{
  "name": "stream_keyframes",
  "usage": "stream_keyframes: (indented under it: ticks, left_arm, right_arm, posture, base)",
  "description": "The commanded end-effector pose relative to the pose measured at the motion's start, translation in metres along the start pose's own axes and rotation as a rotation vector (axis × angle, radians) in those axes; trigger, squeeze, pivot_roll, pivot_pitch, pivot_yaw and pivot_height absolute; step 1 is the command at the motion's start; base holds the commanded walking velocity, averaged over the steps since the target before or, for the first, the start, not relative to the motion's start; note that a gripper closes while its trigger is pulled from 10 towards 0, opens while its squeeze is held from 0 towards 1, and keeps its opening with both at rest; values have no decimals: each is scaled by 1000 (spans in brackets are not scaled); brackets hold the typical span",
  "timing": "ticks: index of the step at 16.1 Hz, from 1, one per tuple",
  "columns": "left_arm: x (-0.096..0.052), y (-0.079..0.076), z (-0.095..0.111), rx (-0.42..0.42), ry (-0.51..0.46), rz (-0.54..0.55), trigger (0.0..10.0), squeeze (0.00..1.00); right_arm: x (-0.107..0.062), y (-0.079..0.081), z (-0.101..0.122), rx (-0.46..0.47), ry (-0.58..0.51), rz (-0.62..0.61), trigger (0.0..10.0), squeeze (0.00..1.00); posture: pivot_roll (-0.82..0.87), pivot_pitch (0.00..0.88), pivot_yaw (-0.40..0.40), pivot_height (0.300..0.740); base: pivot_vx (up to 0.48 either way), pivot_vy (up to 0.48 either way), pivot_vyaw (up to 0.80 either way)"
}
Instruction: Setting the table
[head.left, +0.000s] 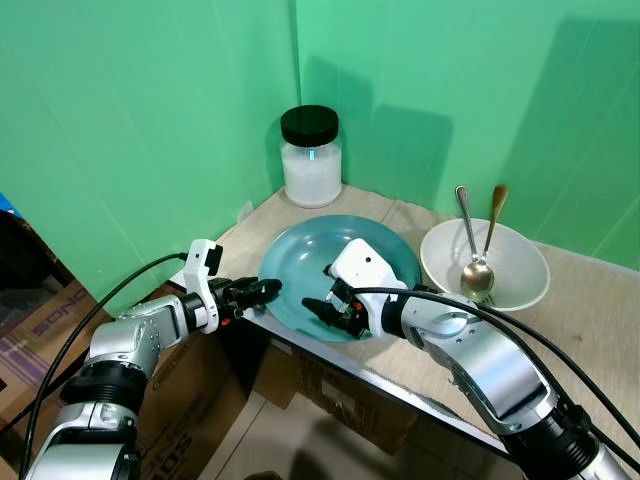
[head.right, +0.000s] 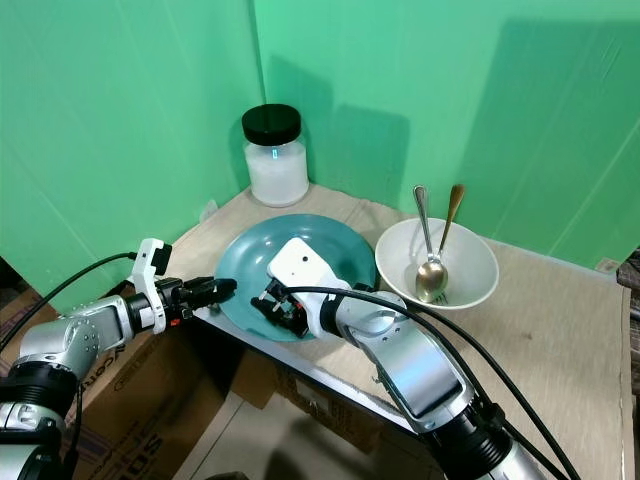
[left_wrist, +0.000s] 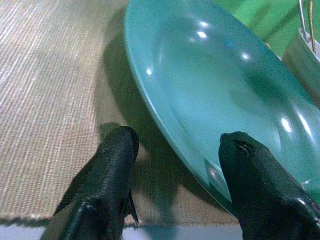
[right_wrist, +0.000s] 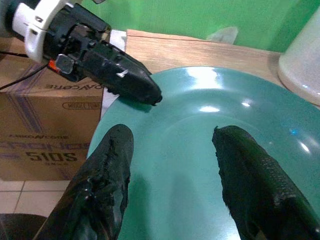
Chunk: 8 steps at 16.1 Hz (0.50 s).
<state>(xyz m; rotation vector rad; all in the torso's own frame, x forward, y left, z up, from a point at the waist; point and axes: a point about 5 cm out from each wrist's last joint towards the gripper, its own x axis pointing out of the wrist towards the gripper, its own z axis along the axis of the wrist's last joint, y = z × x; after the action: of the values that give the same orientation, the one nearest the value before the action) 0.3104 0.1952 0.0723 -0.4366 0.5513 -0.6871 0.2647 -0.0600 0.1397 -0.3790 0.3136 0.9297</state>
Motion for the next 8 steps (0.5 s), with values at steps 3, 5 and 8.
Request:
stream_keyframes:
  ticks: [3, 5, 8]
  left_arm:
    - [-2, 6, 3, -67, -6, 48, 0, 0]
    - [-1, 7, 3, -84, 4, 56, 0, 0]
    - [0, 7, 4, -110, -1, 51, 0, 0]
  right_arm:
    - [-2, 6, 0, 52, 4, 81, 10000, 0]
    - [-4, 5, 0, 63, 7, 108, 10000, 0]
    - [-4, 1, 0, 67, 8, 106, 10000, 0]
  posture:
    - [-82, 0, 93, 740]
    - [-82, 0, 93, 740]
    - [-79, 0, 92, 740]
  base:
    - [0, 0, 0]
    - [0, 0, 0]
    - [0, 0, 0]
